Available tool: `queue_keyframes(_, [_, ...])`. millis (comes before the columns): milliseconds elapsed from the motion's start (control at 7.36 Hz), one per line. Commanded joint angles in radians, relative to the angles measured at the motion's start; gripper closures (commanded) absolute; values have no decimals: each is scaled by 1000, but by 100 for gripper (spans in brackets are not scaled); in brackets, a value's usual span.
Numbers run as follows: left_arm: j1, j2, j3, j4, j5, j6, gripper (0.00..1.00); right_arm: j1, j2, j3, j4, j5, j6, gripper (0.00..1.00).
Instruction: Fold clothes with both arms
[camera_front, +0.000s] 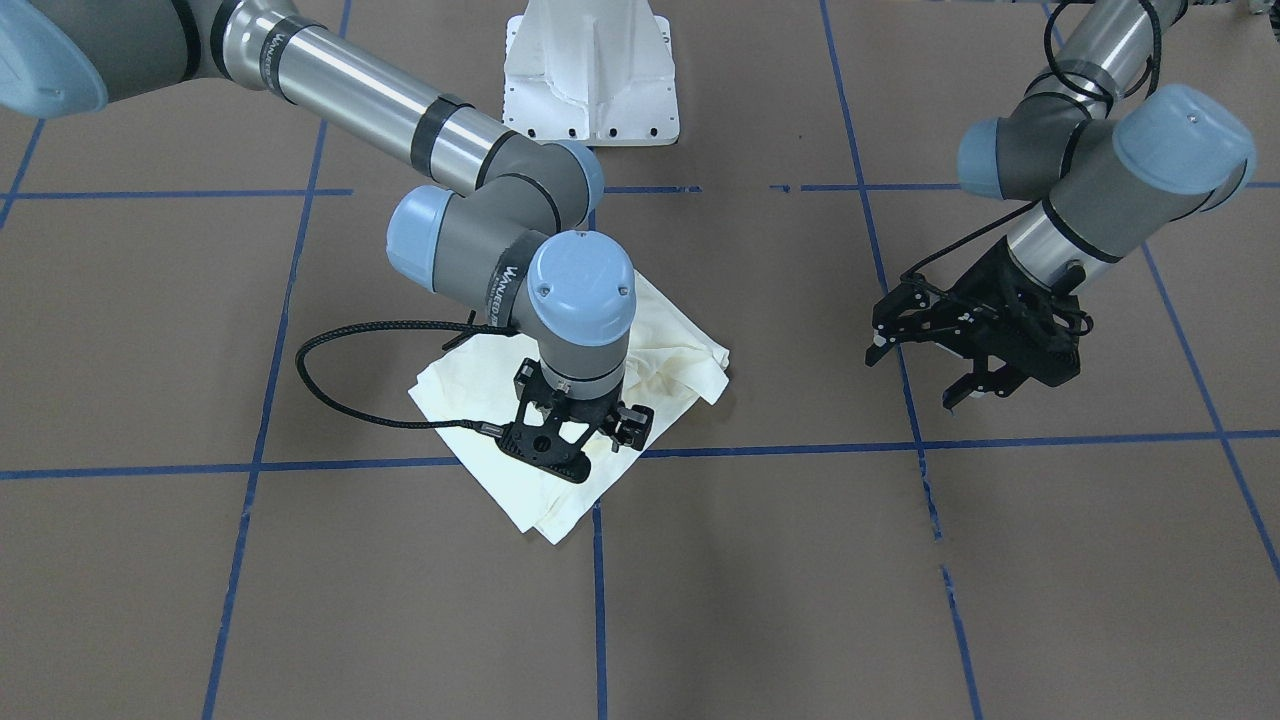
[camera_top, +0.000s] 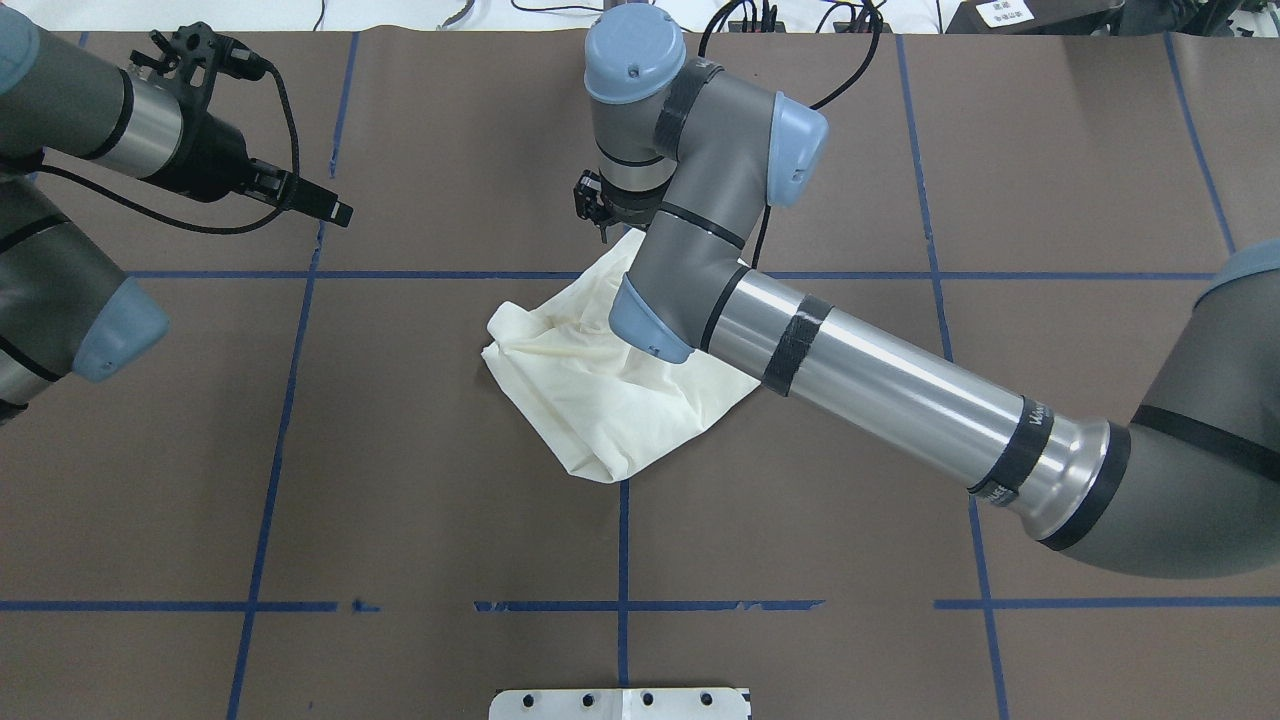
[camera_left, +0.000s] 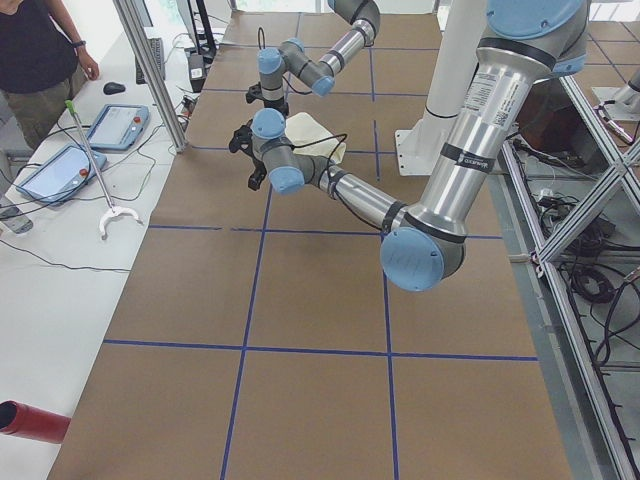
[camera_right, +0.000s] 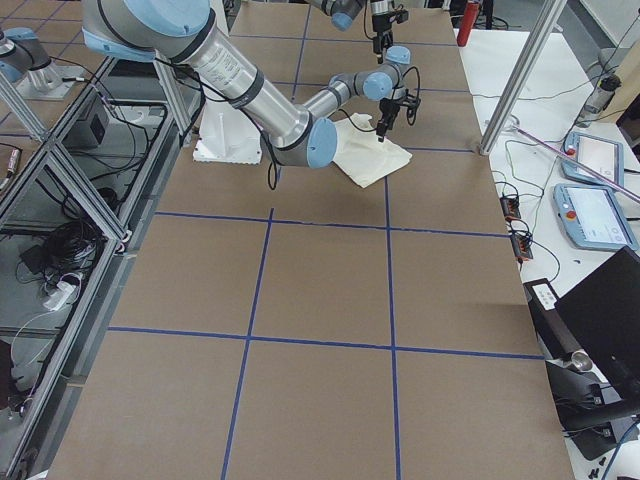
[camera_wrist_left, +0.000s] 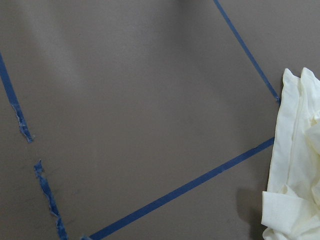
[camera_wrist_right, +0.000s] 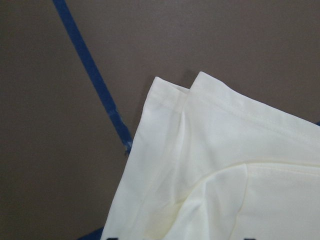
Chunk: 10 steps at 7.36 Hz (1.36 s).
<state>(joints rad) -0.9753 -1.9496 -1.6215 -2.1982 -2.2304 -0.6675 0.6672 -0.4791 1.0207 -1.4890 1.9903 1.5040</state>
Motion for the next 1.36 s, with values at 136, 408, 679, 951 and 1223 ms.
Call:
queue_keyframes(136, [1, 0, 0, -2, 0, 0, 0, -18, 10, -62, 42, -2, 13, 30])
queue_keyframes(408, [0, 1, 0, -2, 0, 0, 0, -15, 11, -62, 43, -2, 12, 80])
queue_keyframes(679, [1, 1, 2, -2, 2, 0, 0, -6, 13, -62, 42, -2, 4, 98])
queue_keyframes(951, [1, 0, 9, -2, 0, 0, 0, 0, 13, -62, 42, -4, 15, 100])
queue_keyframes(1223, [1, 1, 15, -3, 0, 0, 0, 40, 11, -76, 44, -16, 18, 100])
